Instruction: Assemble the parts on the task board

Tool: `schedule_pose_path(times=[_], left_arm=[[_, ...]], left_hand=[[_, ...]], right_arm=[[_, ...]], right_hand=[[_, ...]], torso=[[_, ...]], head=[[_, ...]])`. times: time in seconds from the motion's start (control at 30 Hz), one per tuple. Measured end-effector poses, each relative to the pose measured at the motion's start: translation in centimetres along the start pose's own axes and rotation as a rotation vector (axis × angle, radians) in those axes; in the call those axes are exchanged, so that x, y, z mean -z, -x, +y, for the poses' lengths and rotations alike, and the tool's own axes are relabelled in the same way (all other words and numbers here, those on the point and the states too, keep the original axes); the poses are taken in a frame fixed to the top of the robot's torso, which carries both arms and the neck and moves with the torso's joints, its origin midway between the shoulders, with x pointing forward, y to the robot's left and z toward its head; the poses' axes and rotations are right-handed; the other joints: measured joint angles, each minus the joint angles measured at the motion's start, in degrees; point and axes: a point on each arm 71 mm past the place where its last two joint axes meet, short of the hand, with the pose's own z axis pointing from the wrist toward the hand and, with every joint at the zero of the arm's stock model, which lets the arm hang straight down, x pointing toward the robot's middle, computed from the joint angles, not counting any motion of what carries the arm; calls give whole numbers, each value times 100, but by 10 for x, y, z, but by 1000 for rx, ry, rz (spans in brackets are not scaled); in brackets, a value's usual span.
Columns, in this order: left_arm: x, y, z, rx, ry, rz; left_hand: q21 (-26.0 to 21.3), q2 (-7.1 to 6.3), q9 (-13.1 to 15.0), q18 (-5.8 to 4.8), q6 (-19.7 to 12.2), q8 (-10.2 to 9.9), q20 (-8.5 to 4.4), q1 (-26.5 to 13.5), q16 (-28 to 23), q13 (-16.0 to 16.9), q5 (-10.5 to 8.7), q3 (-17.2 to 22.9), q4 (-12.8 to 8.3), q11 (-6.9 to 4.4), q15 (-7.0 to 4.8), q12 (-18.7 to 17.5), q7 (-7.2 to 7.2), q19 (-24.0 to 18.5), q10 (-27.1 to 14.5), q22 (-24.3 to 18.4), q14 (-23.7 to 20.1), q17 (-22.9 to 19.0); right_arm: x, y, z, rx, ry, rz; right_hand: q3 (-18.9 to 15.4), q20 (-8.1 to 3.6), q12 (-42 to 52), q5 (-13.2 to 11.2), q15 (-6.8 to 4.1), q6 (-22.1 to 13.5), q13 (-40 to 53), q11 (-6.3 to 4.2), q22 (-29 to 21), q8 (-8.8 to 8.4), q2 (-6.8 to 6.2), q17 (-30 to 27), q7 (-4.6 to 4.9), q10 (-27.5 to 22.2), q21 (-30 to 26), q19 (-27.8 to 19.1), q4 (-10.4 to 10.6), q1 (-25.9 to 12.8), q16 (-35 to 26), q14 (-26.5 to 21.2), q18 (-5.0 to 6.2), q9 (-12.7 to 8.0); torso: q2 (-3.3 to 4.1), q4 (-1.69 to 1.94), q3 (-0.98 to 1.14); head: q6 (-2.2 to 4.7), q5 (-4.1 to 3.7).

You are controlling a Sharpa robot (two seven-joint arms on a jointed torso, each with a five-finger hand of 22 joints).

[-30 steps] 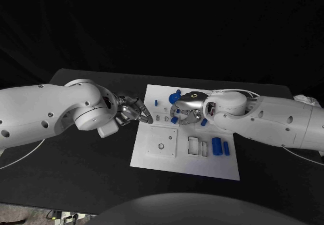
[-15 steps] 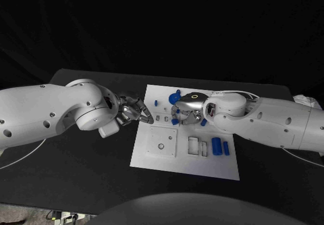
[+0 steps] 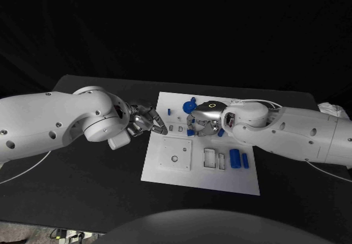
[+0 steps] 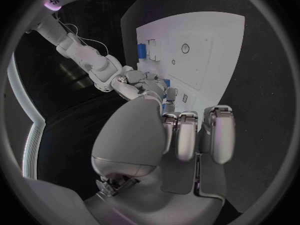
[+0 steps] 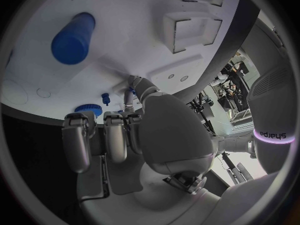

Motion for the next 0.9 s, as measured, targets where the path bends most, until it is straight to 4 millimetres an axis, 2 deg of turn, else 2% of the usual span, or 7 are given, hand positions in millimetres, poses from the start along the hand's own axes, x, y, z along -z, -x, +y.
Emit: schedule_pose_path(times=[0.2,0.27,0.37,0.5,0.67,0.77,0.9], left_arm=[[-1,-1,-1,-2,-1,5],[-2,-2,-1,-3,0,6],[-2,-2,-1,-5,1,9],[-2,-2,-1,-7,3,13],[-3,-2,0,-9,5,17],[-3,-2,0,-10,6,18],[-3,-3,0,-10,6,20]], left_hand=[[-26,7,-10,0,0,0,0,-7,0,0,0,17,17,0,0,0,0,0,0,0,0,0],[-26,7,-21,0,0,0,0,-7,0,1,0,17,17,0,0,0,0,0,0,0,0,0],[-26,6,-21,0,0,0,0,-7,0,1,0,17,17,0,0,0,0,0,0,0,0,-1],[-26,16,-32,0,0,0,0,3,0,4,0,17,17,0,0,0,0,0,0,5,0,-1],[-26,29,-38,0,0,0,0,17,0,4,0,17,17,1,0,17,0,0,-1,4,0,-1],[-48,29,-38,0,0,-18,0,17,0,1,0,17,17,1,0,17,0,0,-1,4,0,-2],[-60,29,-45,0,0,-22,0,17,0,0,0,17,17,1,0,18,0,0,-1,4,0,-2]], right_arm=[[1,-1,-1,-13,-7,1],[2,-1,-1,-17,-8,1],[3,-1,-2,-23,-11,0],[7,-2,-5,-29,-24,3],[14,-5,-9,-36,-41,6],[16,-6,-8,-42,-42,4],[18,-8,-5,-55,-37,-1]], right_hand=[[48,0,0,134,0,-170,0,0,0,-66,-12,0,1,0,-61,0,63,-116,0,0,0,64],[111,0,0,113,0,-414,0,0,-1,-283,-75,0,51,0,-72,0,61,-179,0,0,0,-5],[182,55,0,-1,57,-836,0,62,-1,-721,-142,-1,145,18,-129,9,37,-246,0,5,-1,-295],[189,119,0,-592,113,-1146,0,120,-1,-985,-192,-1,225,8,-206,6,31,-297,0,10,0,-439],[-21,177,0,-1444,185,-1198,0,194,-1,-1022,-237,-1,276,29,-249,11,192,-519,0,21,1,-477],[-164,207,0,-1757,206,-1174,0,216,-1,-994,-254,-1,319,8,-284,0,334,-662,0,0,0,-474],[-328,219,0,-1981,226,-1121,0,219,-2,-929,-276,-2,325,12,-284,12,499,-801,0,20,0,-425]], torso=[[0,6,0],[0,7,-1],[0,7,0],[-2,7,-5],[-2,3,-6],[-1,-2,-5],[-1,-4,-5]], head=[[0,-7],[0,-7],[0,-5],[0,2],[0,8],[0,0],[0,-18]])
